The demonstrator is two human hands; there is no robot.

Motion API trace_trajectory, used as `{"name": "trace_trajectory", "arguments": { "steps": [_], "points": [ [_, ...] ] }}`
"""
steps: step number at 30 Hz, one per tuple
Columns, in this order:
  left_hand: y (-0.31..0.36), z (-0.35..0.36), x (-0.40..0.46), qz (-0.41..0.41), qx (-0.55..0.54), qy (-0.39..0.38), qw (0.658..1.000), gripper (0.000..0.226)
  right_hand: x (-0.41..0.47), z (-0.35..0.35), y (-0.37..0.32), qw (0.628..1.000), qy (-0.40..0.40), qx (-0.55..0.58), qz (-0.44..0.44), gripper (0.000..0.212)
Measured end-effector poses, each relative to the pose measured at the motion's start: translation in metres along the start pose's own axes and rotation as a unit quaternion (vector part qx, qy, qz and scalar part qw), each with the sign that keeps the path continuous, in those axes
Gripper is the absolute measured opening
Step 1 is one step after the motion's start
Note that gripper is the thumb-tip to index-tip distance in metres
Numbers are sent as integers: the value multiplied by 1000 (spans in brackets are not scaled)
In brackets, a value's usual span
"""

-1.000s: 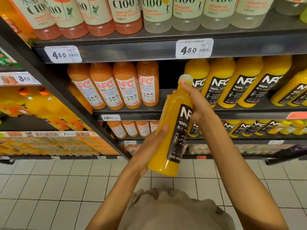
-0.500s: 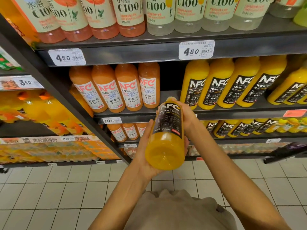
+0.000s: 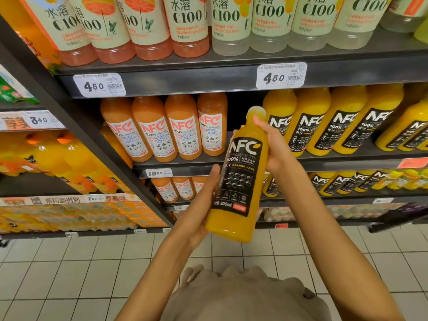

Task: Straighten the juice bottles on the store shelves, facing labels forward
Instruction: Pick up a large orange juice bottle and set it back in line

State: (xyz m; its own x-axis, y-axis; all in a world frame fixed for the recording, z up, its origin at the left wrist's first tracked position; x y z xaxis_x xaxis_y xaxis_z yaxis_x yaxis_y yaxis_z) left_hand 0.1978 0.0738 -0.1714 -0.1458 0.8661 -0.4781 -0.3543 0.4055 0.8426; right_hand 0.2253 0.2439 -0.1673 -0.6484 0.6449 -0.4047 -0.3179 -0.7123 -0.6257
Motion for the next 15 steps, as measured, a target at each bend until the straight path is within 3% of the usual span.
{"name": "trace_trajectory", "arguments": {
  "steps": [3,9,12,15],
  "points": [
    [2,-8,6,27,149,34,988,67,-5,8,-13,998,-21,-42,-51,34],
    [-22,-22,25,64,191,77,977,57,-15,-3,-12,976,7,-209,-68,34],
    [-30,-25,33,80,222,81,968,64,-25,-7,-10,968,13,-224,-114,33],
    [-35,-28,45,93,243,74,963,72,-42,9,-12,961,-39,-216,-170,29]
  ]
}}
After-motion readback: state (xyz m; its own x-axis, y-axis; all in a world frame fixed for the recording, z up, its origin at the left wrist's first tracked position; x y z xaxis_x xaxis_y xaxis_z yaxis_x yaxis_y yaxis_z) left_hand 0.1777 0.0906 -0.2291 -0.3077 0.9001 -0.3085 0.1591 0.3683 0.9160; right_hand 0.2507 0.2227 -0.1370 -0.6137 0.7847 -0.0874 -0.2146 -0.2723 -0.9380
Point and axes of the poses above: each hand's wrist, its own x-axis towards the middle knuckle, its own z-axis out of the palm, y = z × x, the point moved 8 cm from there along x, towards the middle knuckle, and after that the axes turned 11 degrees about x, right-handed, at the moved point
